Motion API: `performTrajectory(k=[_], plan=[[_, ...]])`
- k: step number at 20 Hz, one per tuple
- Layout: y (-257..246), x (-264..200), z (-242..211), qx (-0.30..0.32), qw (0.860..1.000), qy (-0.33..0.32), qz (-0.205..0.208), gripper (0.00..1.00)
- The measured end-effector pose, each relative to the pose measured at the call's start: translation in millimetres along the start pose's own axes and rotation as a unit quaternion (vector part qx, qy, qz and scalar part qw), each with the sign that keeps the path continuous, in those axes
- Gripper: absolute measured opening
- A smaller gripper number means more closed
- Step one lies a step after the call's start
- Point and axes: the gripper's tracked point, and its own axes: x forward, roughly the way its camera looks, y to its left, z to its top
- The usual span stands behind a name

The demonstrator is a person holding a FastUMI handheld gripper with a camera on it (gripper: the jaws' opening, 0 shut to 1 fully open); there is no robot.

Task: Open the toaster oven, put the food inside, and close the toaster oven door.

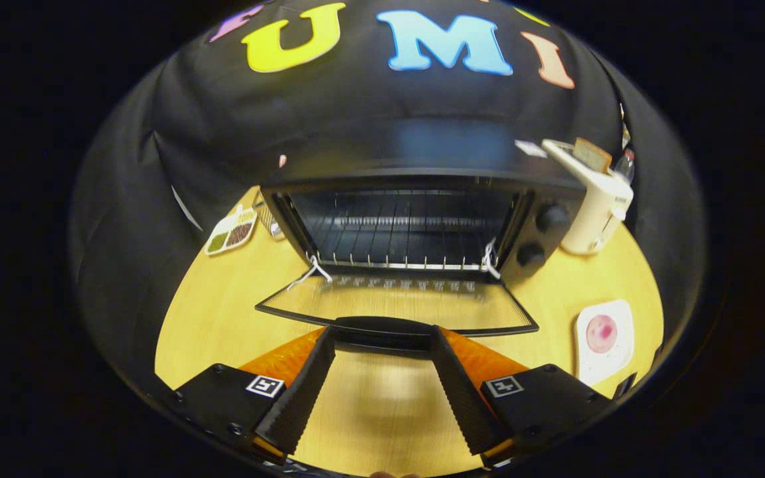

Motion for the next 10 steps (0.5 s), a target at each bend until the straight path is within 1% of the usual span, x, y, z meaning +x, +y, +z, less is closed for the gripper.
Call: performTrajectory(k=[1, 2, 4, 6, 10], plan=[[-3.4, 6.4, -16.0, 0.02, 0.999, 0.03, 0.005, 0.94], [-8.5, 8.0, -21.5, 0.027, 0.999, 0.04, 0.008, 0.95], [-19.6, 9.0, -33.0, 0.0, 0.999, 0.041, 0.002, 0.98], [-19.3, 6.6, -44.4, -0.021, 0.999, 0.046, 0.013, 0.98], [-20.5, 0.3, -58.8, -0.004, 0.997, 0.073, 0.034, 0.99]])
